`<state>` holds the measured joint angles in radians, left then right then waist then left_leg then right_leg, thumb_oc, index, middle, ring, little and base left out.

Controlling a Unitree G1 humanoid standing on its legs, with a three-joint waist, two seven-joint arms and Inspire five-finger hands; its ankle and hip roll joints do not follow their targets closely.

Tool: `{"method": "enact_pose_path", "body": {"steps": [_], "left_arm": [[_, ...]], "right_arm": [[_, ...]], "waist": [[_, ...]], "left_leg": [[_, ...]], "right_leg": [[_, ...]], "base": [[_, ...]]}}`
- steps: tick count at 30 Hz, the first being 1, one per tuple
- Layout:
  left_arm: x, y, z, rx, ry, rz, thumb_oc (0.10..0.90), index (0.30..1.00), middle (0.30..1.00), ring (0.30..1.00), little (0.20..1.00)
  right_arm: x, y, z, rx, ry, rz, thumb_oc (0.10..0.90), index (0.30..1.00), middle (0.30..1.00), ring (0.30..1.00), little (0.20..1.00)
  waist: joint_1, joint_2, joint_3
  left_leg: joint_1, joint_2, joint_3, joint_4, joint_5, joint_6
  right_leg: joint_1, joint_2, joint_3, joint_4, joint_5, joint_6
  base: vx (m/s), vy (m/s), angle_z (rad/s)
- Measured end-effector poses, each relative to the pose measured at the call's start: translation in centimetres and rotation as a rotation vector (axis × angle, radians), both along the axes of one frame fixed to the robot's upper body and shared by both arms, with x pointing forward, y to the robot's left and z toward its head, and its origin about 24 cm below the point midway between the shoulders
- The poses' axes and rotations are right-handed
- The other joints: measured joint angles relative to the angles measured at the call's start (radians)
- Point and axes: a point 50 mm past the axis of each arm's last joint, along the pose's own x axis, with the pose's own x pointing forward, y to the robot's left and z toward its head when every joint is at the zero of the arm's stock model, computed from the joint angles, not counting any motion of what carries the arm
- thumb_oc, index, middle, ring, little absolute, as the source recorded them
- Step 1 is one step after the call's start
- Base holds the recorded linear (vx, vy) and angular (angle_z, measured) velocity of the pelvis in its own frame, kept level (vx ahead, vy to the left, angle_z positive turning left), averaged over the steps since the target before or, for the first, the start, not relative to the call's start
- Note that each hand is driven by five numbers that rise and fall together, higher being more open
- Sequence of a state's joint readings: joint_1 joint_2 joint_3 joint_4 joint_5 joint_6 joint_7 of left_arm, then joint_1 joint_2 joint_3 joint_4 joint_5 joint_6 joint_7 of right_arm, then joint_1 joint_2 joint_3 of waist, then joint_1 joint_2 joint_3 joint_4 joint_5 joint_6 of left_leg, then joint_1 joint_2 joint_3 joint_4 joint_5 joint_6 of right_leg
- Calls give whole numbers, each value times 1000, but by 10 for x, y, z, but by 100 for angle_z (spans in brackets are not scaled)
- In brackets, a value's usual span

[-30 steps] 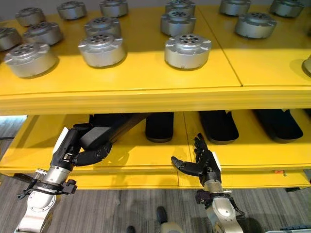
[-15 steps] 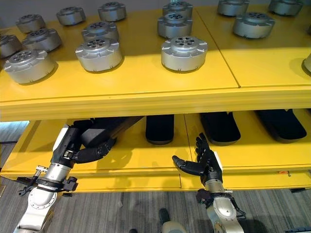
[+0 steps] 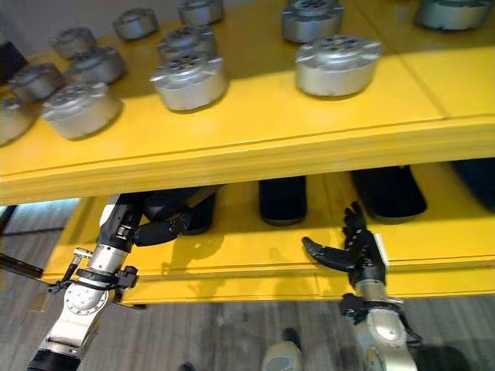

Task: Move parts from the plastic box to the shelf.

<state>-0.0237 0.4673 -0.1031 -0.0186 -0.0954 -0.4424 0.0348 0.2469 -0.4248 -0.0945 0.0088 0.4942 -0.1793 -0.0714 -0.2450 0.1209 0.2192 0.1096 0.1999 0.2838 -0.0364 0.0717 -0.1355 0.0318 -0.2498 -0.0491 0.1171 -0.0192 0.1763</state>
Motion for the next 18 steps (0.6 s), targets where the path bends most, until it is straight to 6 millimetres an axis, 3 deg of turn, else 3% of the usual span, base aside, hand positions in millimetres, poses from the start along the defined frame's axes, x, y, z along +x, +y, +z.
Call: {"method": "enact_pose_path", "body": {"steps": [1,3,5,8,12,15,16,17,18], "left_arm": [[-2,6,3,9,-10,19,400,300,300,300,300],[-2,13,5,39,-10,36,400,300,300,300,300],[-4,17,3,69,12,43,400,300,300,300,300],[-10,20,-4,69,39,53,400,300,300,300,300],[-15,25,-7,74,54,66,400,300,300,300,300],[-16,25,-6,75,53,53,400,300,300,300,300],[-20,28,-9,55,61,65,400,300,300,300,300],[-30,36,-17,40,105,90,400,300,300,300,300],[-31,35,-19,37,122,78,400,300,300,300,300]], "right_arm": [[-9,18,-15,50,50,51,900,1000,1000,1000,1000],[-10,35,-24,111,66,79,900,1000,1000,1000,1000],[-7,50,-28,157,69,99,900,1000,1000,1000,1000],[3,56,-23,151,39,120,900,1000,1000,1000,1000],[18,57,-11,137,-15,109,900,1000,1000,1000,1000],[21,56,-9,137,-21,90,900,1000,1000,1000,1000],[25,60,-6,143,-31,104,900,1000,1000,1000,1000],[33,62,-6,137,-23,135,900,1000,1000,1000,1000],[31,58,-7,128,-15,125,900,1000,1000,1000,1000]], "waist": [[4,-69,-15],[21,-105,-16],[49,-112,-17],[81,-116,-18],[106,-133,-18],[102,-151,-16],[108,-152,-15],[124,-150,-13],[108,-150,-15]], "left_leg": [[-1,-78,-12,-13,-13,30],[-2,-114,-9,-24,-11,40],[7,-120,1,-24,-15,56],[20,-123,17,-24,-28,64],[35,-124,62,-24,-39,58],[55,-120,134,-16,-63,52],[63,-113,165,-19,-79,50],[106,-92,247,-47,-89,42],[114,-78,262,-47,-91,40]], "right_leg": [[10,-73,8,-34,9,-2],[13,-98,11,-61,55,0],[13,-102,6,-68,112,1],[15,-103,-13,-82,152,17],[15,-102,-43,-111,156,21],[-10,-87,-67,-123,163,30],[-51,-73,-113,-96,181,21],[-120,-32,-227,-69,244,-5],[-123,-22,-274,-49,207,6]], "base": [[191,269,27],[149,195,8],[116,159,-10],[87,154,-17],[65,105,-34],[147,168,-74],[113,85,-206],[46,11,-198],[75,-39,-150]]}}
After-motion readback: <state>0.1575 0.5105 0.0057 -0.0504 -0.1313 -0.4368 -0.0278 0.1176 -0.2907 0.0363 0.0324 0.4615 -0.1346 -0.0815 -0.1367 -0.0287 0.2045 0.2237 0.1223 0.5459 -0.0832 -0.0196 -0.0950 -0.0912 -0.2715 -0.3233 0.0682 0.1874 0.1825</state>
